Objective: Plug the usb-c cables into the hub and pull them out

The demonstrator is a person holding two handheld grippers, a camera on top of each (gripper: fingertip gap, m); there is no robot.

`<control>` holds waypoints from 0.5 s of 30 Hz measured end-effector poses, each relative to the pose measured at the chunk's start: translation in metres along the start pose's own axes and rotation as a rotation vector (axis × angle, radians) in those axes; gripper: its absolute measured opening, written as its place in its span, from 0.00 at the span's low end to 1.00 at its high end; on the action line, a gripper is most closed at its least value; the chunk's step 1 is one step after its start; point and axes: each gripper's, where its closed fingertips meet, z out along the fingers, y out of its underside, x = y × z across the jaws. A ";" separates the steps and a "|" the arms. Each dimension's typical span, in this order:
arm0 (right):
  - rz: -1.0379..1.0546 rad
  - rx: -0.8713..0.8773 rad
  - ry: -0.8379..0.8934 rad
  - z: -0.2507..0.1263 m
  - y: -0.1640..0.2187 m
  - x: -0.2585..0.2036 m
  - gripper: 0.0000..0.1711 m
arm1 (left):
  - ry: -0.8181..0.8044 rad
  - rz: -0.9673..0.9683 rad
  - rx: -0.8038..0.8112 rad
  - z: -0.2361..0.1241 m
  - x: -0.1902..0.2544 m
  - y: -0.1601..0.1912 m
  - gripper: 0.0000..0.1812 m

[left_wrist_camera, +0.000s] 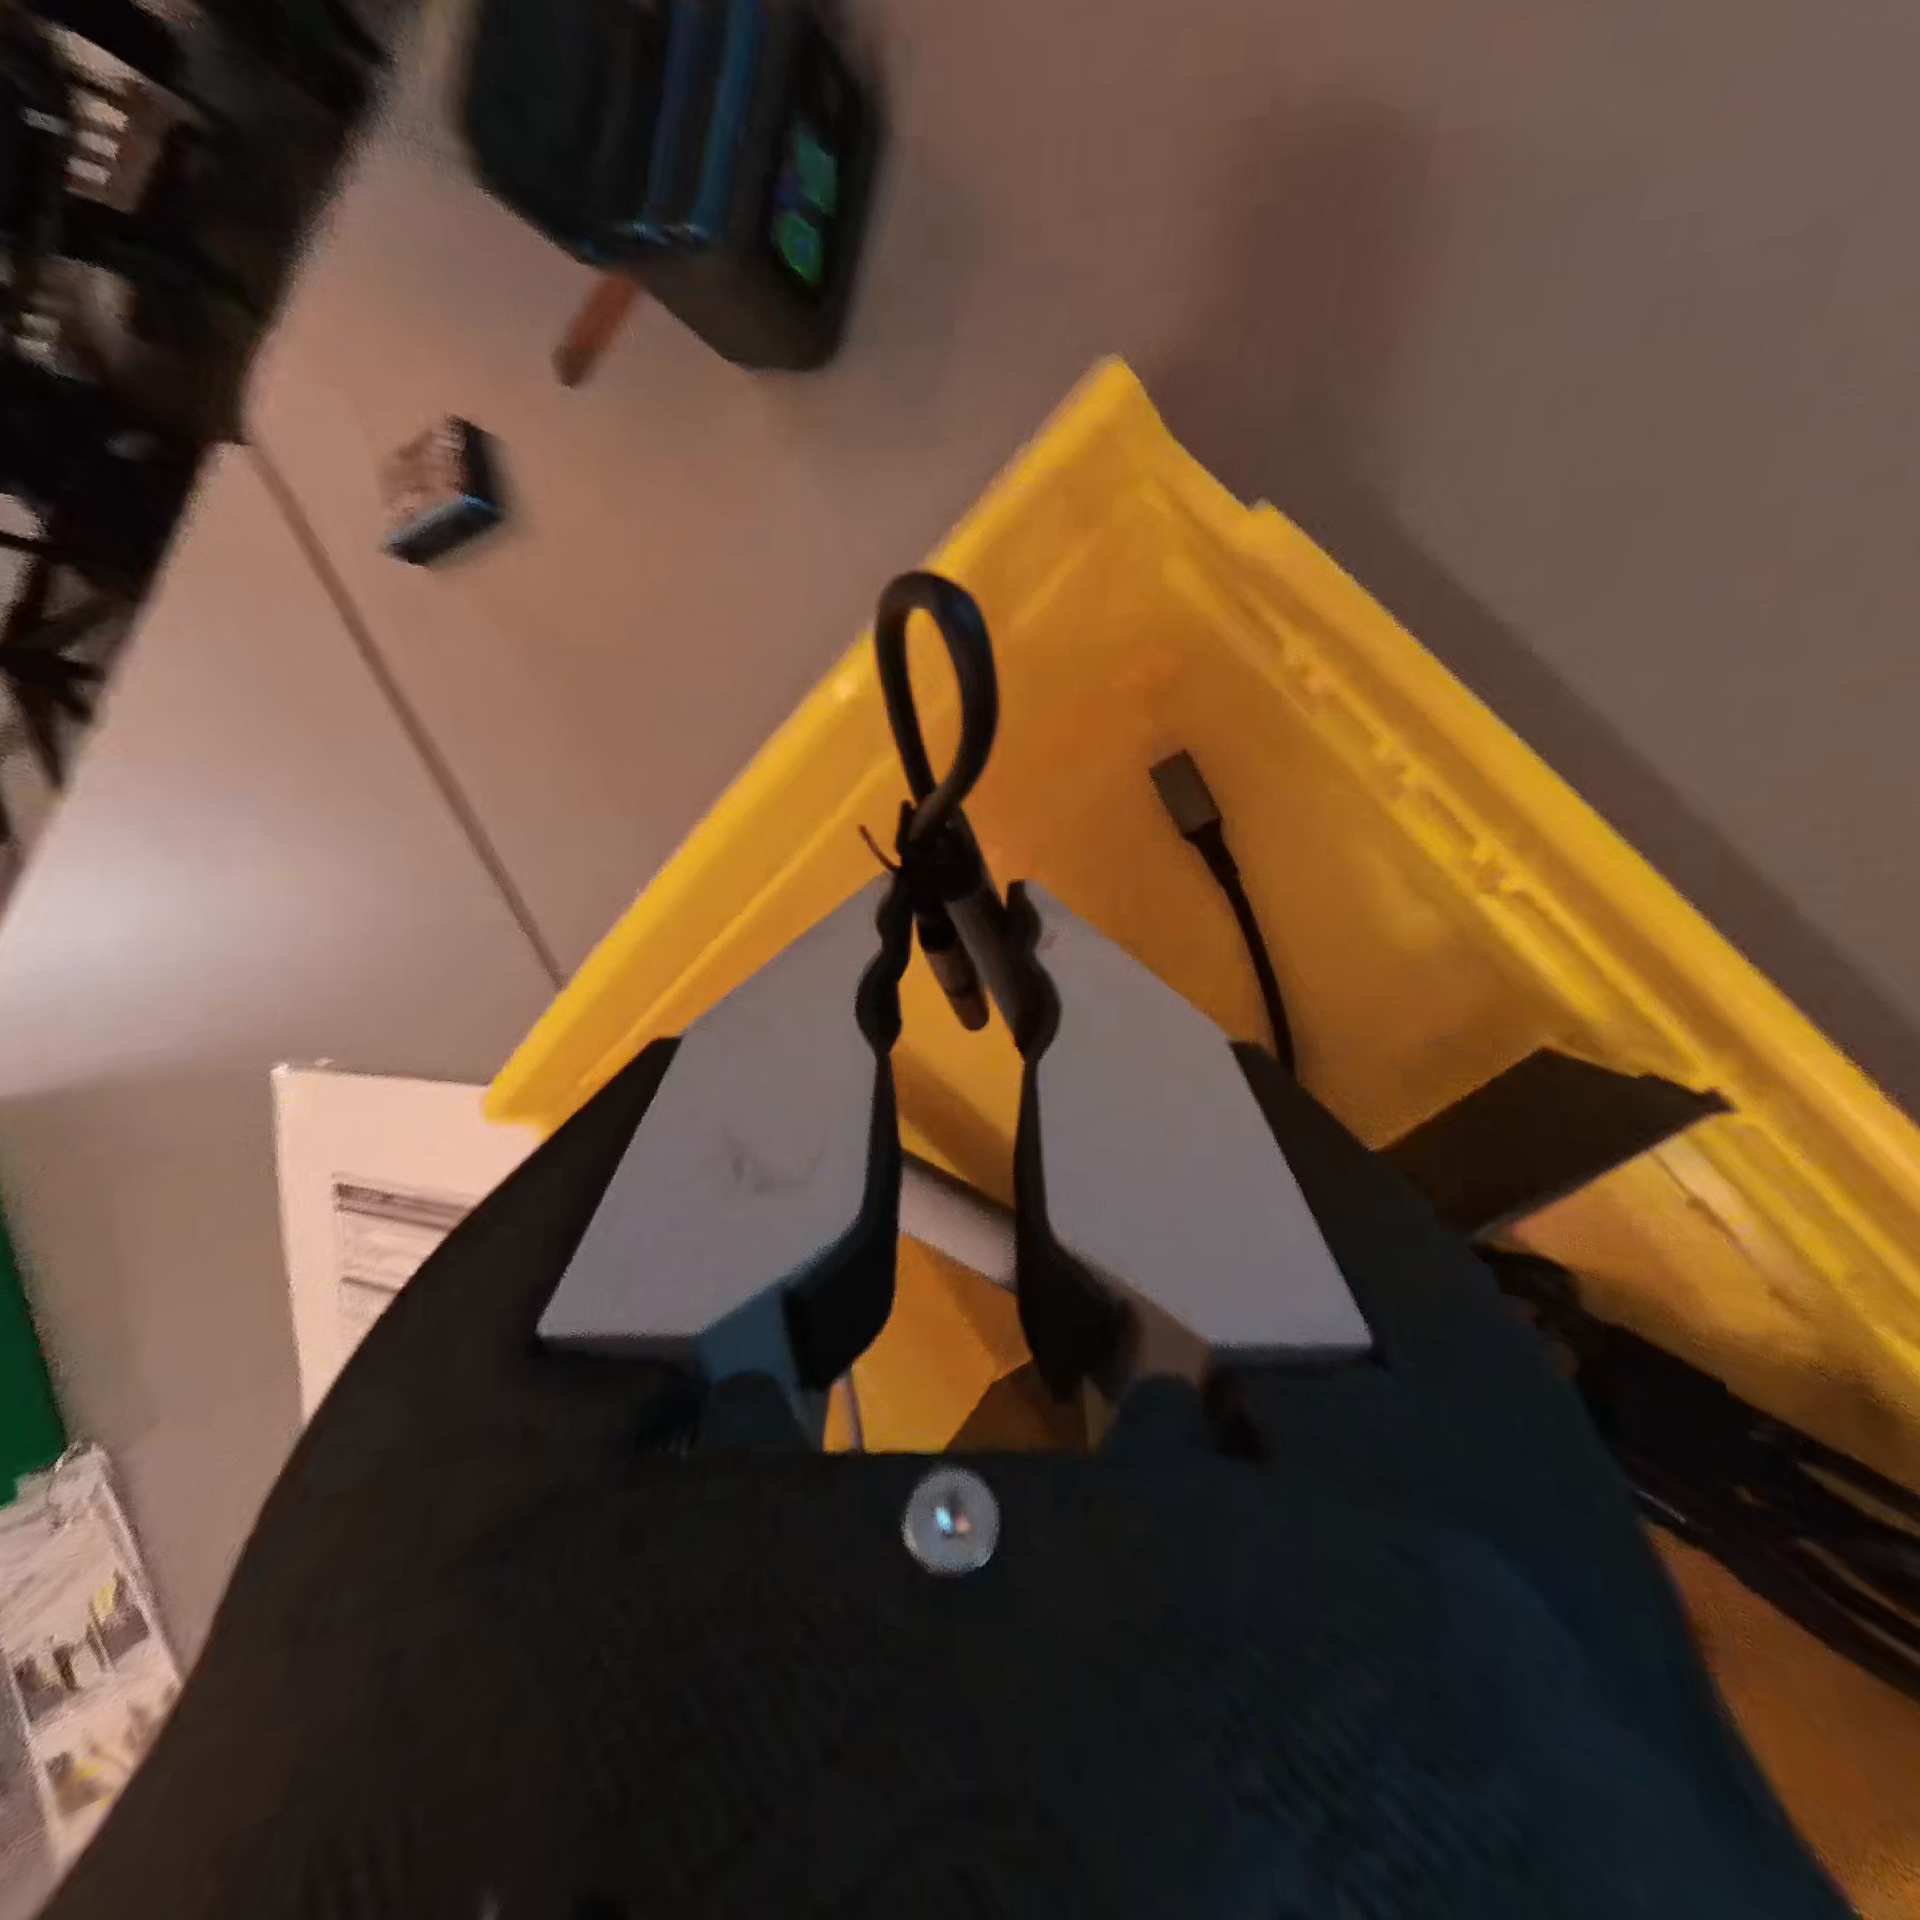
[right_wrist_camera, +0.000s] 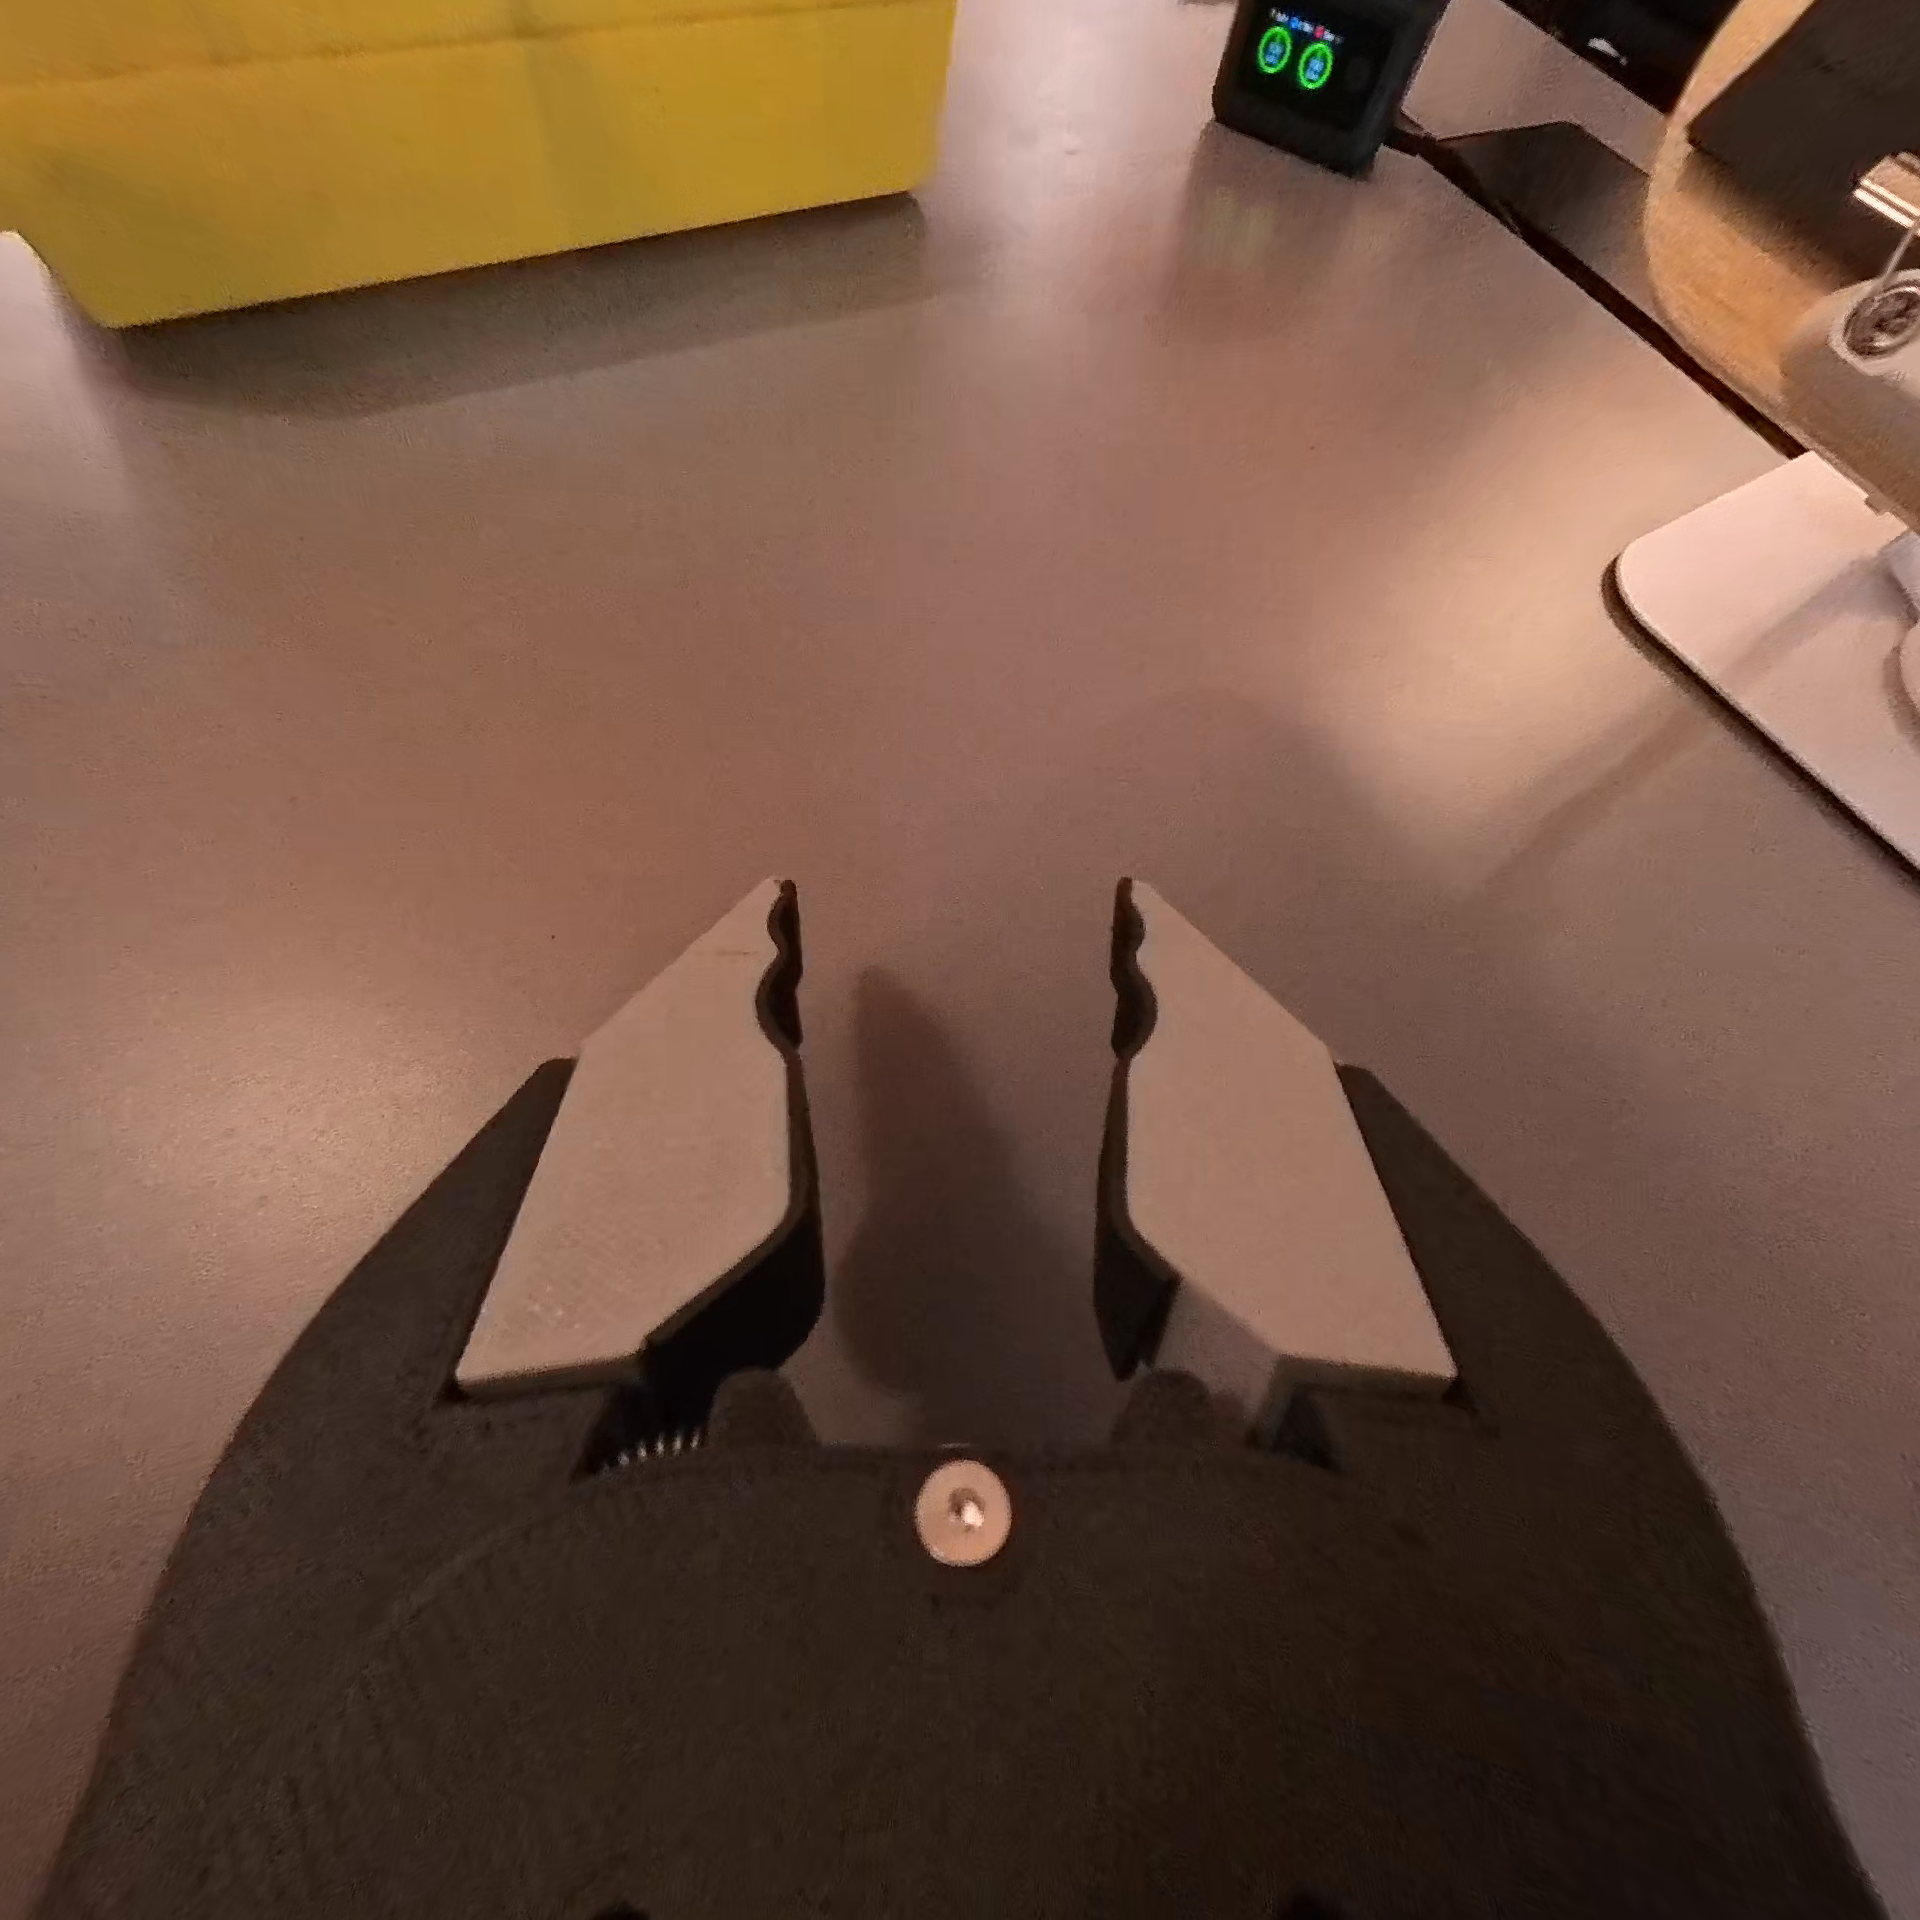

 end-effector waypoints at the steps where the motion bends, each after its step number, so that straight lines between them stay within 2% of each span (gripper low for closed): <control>1: -0.009 -0.001 0.007 0.000 0.000 0.000 0.33 | -0.053 -0.036 0.048 -0.015 -0.011 -0.006 0.09; 4: -0.023 -0.003 0.023 0.000 0.000 0.000 0.32 | -0.186 -0.080 0.233 -0.072 -0.037 -0.031 0.08; 7: -0.004 0.021 0.037 -0.002 -0.002 0.004 0.32 | -0.134 -0.103 0.388 -0.126 -0.021 -0.059 0.09; 10: 0.020 0.052 0.066 -0.007 -0.006 0.012 0.31 | 0.036 -0.077 0.522 -0.165 0.029 -0.095 0.09; 13: 0.030 0.086 0.123 -0.016 -0.011 0.026 0.31 | 0.334 -0.079 0.647 -0.190 0.106 -0.131 0.09; 15: 0.035 0.122 0.168 -0.025 -0.017 0.036 0.32 | 0.526 -0.085 0.689 -0.192 0.162 -0.147 0.10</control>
